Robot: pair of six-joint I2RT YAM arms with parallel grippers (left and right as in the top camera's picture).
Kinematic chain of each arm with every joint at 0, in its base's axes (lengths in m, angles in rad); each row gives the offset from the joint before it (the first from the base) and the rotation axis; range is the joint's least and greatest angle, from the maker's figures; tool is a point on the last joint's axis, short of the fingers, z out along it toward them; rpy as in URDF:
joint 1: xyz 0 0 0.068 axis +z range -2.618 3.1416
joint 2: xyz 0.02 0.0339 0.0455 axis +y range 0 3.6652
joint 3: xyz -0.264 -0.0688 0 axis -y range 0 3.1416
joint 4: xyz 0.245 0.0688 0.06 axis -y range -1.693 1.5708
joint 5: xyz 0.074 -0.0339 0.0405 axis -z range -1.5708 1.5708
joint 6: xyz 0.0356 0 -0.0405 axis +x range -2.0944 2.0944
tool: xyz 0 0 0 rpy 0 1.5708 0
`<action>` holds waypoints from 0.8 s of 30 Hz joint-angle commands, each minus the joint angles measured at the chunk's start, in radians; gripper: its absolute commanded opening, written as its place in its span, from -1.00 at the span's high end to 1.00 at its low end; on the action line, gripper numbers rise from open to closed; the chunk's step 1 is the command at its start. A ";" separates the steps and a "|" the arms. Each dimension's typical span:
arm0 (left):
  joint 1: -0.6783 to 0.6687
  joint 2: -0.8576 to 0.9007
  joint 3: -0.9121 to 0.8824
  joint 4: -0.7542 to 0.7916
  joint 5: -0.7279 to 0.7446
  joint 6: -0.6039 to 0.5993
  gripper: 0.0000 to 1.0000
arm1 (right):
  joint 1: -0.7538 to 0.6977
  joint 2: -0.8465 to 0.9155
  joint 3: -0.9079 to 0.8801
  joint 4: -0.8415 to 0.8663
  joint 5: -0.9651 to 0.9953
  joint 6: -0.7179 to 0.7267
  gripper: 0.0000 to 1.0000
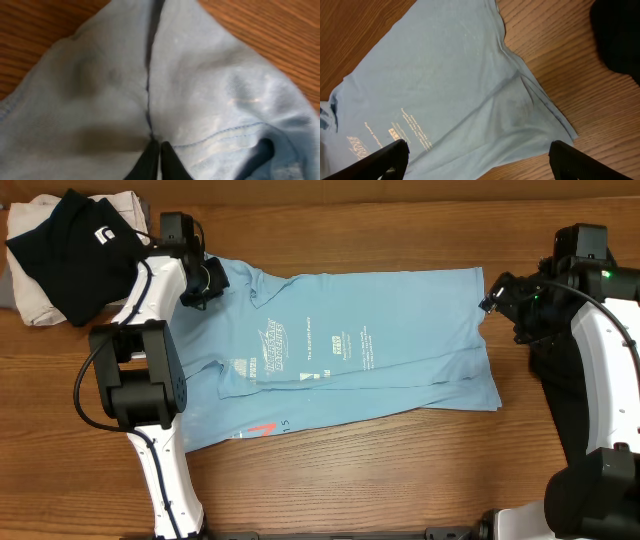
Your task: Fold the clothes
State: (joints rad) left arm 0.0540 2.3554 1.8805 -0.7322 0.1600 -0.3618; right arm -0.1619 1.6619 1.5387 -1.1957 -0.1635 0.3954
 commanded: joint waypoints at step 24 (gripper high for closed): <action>-0.064 0.012 0.037 -0.045 0.155 0.068 0.01 | 0.001 0.003 0.013 0.036 0.013 -0.003 -0.87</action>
State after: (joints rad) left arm 0.0059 2.3569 1.9045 -0.7757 0.2588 -0.3168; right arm -0.1619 1.6619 1.5387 -1.1767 -0.1638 0.3954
